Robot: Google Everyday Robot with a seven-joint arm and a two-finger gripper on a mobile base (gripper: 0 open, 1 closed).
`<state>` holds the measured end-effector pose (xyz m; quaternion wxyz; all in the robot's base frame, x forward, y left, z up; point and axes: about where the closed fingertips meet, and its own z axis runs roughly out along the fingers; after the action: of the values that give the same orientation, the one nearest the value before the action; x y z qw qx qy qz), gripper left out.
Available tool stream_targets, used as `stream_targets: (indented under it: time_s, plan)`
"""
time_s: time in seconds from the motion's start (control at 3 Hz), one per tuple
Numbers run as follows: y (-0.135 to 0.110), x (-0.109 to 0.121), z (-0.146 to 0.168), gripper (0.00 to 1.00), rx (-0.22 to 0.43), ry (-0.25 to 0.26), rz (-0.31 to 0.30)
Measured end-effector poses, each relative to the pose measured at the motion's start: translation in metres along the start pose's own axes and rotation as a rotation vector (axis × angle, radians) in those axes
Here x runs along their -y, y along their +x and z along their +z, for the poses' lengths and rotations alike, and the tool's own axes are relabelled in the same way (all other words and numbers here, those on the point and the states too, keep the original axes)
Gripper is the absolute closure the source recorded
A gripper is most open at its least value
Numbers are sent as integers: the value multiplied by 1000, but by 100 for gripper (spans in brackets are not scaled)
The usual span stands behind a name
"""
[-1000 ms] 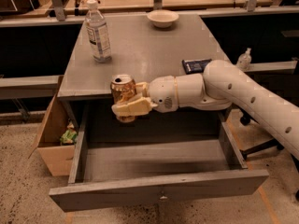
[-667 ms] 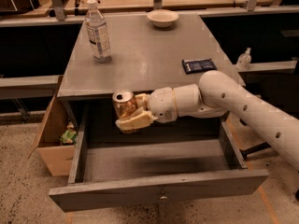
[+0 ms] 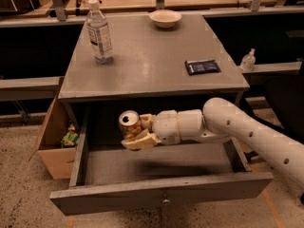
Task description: Place orange can into top drawer
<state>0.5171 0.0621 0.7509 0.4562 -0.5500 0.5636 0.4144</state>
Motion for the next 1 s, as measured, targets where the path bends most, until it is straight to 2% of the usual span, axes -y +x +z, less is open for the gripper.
stream_targets:
  time_s: [0.67,1.0]
  plan:
    - [50,16,9,100,-7,-44,-39]
    - [66,23,16,100,-4,-56,-49]
